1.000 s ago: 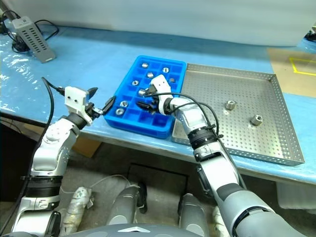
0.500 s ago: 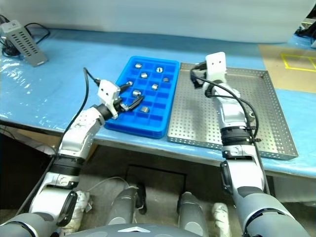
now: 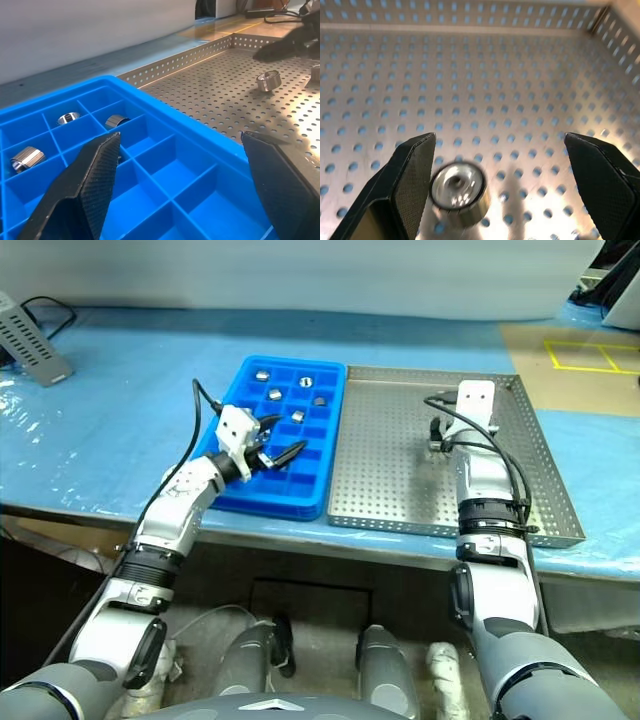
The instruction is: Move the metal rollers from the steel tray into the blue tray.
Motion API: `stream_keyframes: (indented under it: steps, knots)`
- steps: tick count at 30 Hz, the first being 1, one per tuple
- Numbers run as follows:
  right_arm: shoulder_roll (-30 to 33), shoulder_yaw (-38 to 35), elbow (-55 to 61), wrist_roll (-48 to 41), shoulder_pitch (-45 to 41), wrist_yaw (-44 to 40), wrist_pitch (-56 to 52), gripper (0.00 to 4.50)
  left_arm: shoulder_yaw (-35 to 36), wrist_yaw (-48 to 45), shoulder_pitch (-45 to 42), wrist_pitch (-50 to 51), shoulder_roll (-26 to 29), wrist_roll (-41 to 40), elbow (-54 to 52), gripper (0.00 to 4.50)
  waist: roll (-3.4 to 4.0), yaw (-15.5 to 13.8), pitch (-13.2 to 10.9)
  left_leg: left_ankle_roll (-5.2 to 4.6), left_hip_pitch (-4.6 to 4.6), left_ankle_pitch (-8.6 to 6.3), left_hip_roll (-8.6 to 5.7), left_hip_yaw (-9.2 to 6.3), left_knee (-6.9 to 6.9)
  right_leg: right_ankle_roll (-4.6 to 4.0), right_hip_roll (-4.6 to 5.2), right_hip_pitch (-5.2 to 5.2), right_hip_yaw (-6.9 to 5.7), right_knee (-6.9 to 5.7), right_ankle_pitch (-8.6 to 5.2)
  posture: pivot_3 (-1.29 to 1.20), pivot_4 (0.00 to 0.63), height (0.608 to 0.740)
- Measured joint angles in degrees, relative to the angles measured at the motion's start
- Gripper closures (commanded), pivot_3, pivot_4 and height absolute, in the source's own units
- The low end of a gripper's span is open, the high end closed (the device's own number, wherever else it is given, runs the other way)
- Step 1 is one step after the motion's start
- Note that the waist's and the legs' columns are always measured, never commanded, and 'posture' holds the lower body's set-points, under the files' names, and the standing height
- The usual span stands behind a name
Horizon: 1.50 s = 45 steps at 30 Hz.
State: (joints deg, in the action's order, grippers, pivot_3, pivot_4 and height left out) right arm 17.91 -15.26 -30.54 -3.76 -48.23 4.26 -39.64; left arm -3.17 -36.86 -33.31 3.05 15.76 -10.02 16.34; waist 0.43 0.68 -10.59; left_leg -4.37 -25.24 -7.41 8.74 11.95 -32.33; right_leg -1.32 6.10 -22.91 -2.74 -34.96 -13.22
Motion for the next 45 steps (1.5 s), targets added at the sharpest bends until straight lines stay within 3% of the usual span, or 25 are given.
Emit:
stream_keyframes:
  steps: [4, 17, 23, 26, 30, 39, 45]
  knots:
    - [-0.90, 0.23, -1.19, -0.33, -0.06, 1.03, -0.84, 0.26, 0.74, 0.71, 0.61, 0.04, 0.12, -0.01, -0.25, 0.43, 0.00, -0.19, 0.00, 0.00, -0.01, 0.00, 0.00, 0.00, 0.00, 0.00, 0.00, -0.01, -0.01, 0.00, 0.00, -0.21, 0.150, 0.740]
    - [-2.61, 2.80, 0.64, -2.84, -0.90, -7.72, 6.11, 4.47, 2.78, 2.74, 3.10, 1.59, 1.99, -0.10, -4.15, 0.43, 0.00, -1.04, 0.00, 0.03, 0.00, -0.01, 0.02, 0.00, 0.01, 0.00, 0.01, -0.01, -0.02, -0.01, 0.00, -0.13, 0.150, 0.740]
    - [-5.30, 4.39, 2.55, -6.73, -2.21, -15.39, 9.69, 4.49, 4.33, 3.97, 5.02, 2.68, 3.91, -0.14, -6.26, 0.43, 0.01, -1.73, 0.00, 0.04, -0.01, -0.01, 0.04, 0.00, 0.04, 0.00, 0.01, -0.03, -0.06, -0.01, 0.00, -0.11, 0.150, 0.740]
    - [-4.51, 5.44, 1.39, -5.17, -2.86, -14.34, 11.01, 4.49, 5.47, 4.56, 5.59, 3.18, 4.46, -0.16, -7.14, 0.43, 0.01, -2.67, 0.00, 0.12, -0.01, 0.04, 0.03, 0.00, 0.03, 0.00, 0.02, 0.00, -0.10, -0.01, 0.00, -0.08, 0.150, 0.740]
    - [-1.07, 5.57, -1.84, -2.89, -3.01, -11.76, 11.17, 3.34, 6.03, 4.92, 7.29, 3.92, 4.82, -0.23, -8.64, 0.43, 0.00, -3.73, 0.00, 0.22, -0.02, 0.10, -0.06, 0.00, 0.02, 0.00, 0.08, 0.05, -0.11, 0.01, 0.00, -0.09, 0.150, 0.740]
    - [1.47, 5.39, -2.55, 0.63, -3.00, -3.75, 7.68, 0.18, 5.36, 4.66, 6.35, 4.36, 4.39, -0.17, -8.91, 0.43, 0.00, -3.00, 0.00, 0.31, 0.01, 0.15, 0.02, 0.00, 0.08, 0.00, 0.02, -0.03, -0.09, -0.02, 0.00, -0.13, 0.150, 0.740]
    - [-0.75, 1.39, -5.50, 0.93, -3.63, 6.54, 1.10, 0.18, 4.92, 4.27, 5.90, 4.35, 3.60, -0.15, -8.03, 0.43, 0.01, -2.89, 0.00, 0.32, 0.00, 0.16, 0.01, 0.00, 0.08, 0.00, 0.02, -0.04, -0.08, -0.02, 0.00, -0.14, 0.150, 0.740]
